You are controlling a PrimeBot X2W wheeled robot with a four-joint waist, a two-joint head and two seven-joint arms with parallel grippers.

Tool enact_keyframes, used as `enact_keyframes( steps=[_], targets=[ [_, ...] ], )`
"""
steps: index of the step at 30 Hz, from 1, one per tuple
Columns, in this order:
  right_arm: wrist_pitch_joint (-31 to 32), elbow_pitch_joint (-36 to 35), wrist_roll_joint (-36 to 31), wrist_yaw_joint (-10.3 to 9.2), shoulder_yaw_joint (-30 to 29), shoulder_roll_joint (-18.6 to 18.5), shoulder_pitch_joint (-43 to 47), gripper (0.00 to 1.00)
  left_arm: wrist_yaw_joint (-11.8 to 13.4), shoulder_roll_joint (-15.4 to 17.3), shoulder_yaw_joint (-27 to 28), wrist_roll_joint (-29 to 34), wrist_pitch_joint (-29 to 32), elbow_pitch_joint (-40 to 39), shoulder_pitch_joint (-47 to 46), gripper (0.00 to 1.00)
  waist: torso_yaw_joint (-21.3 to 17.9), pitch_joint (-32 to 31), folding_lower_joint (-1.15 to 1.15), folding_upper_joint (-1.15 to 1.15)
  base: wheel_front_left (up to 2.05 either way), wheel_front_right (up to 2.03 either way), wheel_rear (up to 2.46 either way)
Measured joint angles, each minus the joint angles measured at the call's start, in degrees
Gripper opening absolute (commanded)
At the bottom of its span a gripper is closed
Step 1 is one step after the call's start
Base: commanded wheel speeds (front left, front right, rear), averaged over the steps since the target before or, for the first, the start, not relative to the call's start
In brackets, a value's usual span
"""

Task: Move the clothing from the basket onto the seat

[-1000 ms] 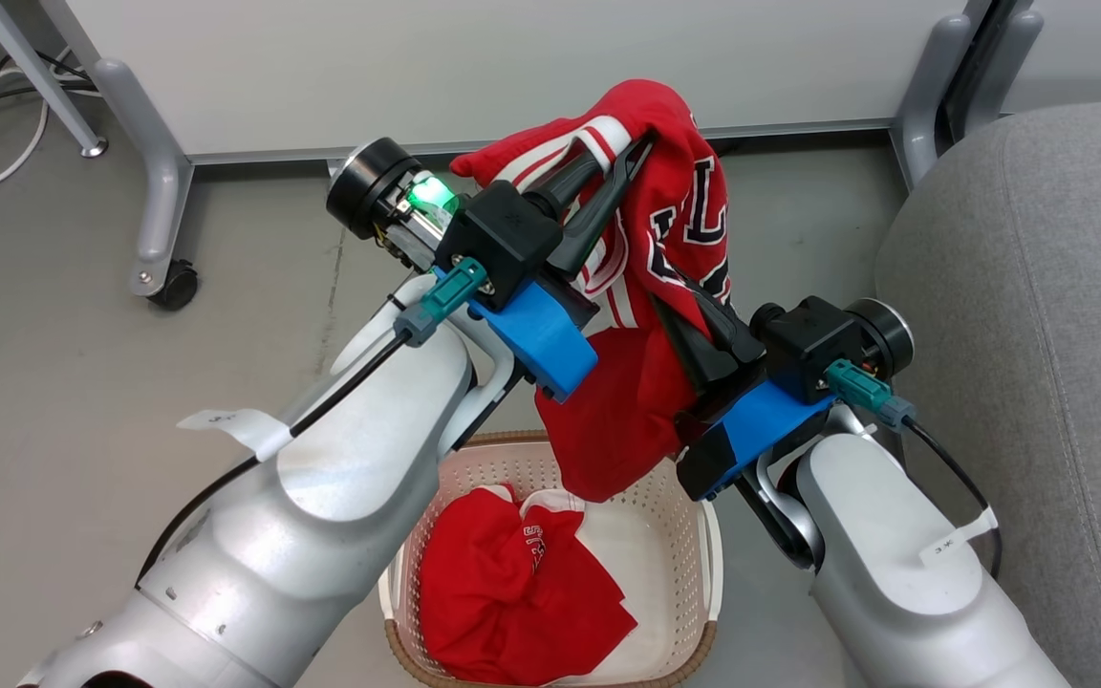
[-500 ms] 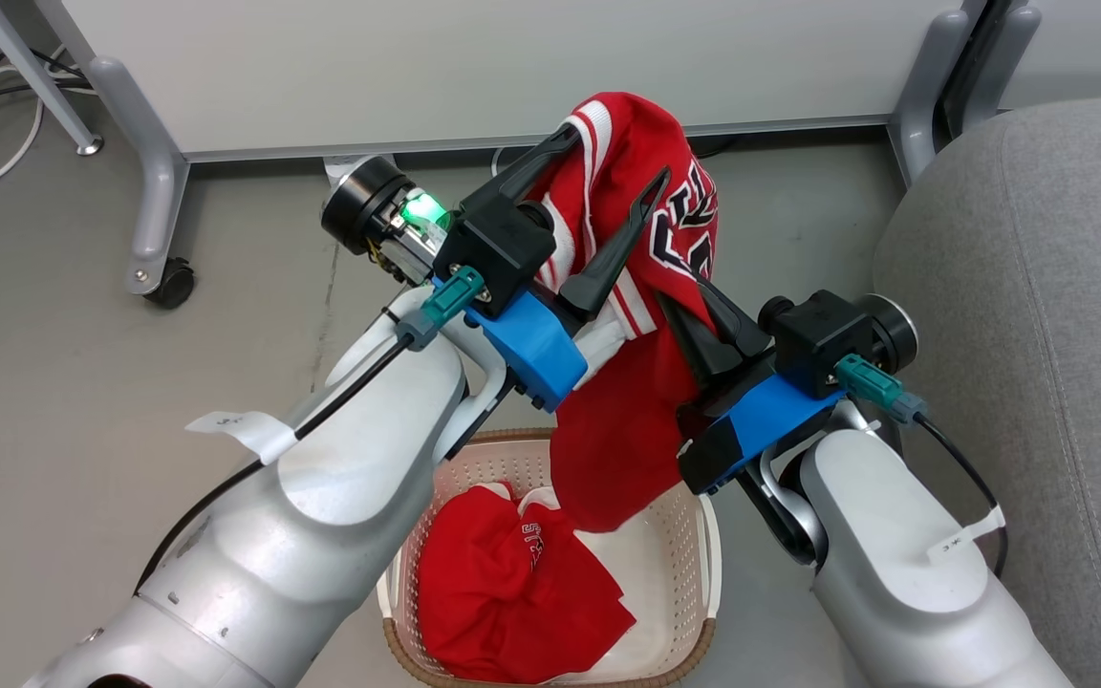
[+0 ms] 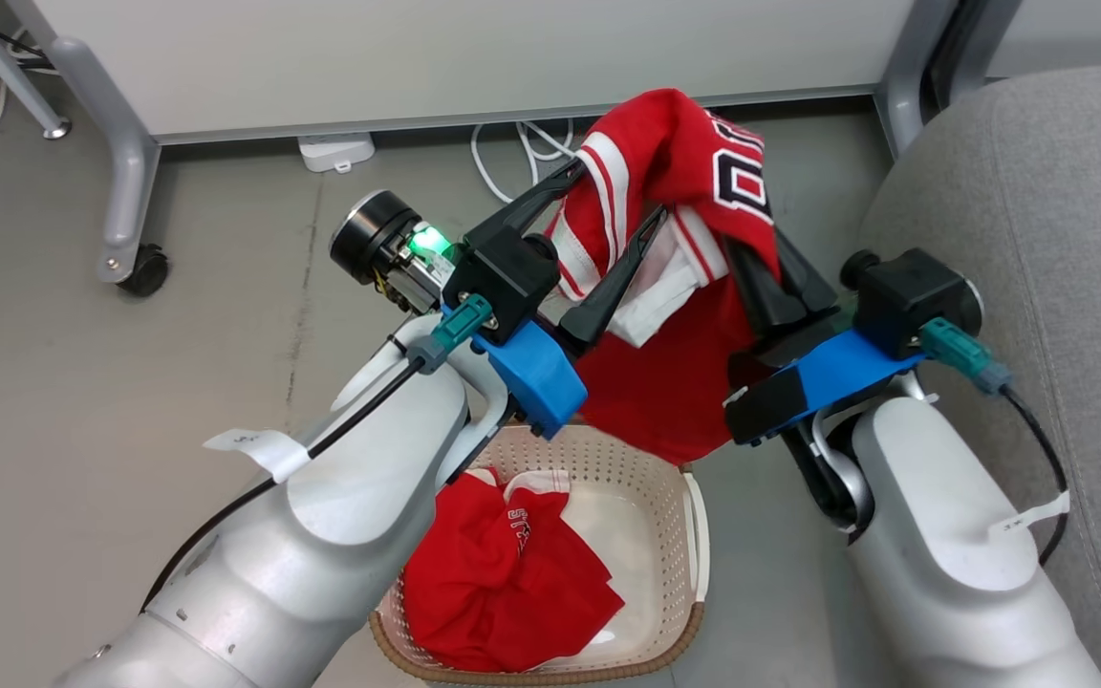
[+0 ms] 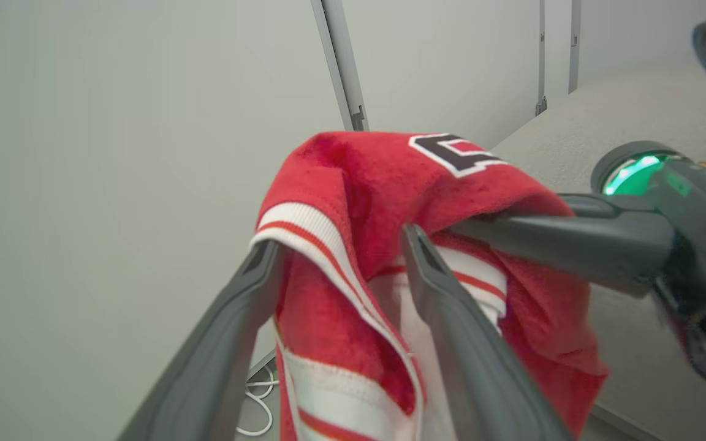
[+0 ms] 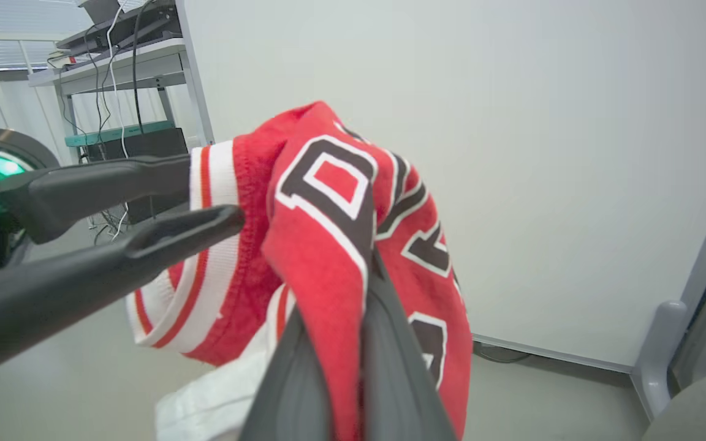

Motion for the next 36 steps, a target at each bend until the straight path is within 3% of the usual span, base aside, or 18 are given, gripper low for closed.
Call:
enact_keyframes(
  steps=[11,36],
  targets=[
    [0.01,-5.39,-0.57,0.00,-5.08,-0.01,0.99,0.00,0.37,2.67,0.04,0.09,0.00,-1.59,2.40,1.00,-4.93,1.74,0.00,0.00,0.00,0.00,0.00],
    [0.01,-15.32,-2.19,0.00,-11.49,-0.05,10.90,0.00,0.44,3.71,-1.94,1.43,-0.01,-6.92,4.38,1.00,-21.12,4.41,0.00,0.00,0.00,0.00,0.00]
  ],
)
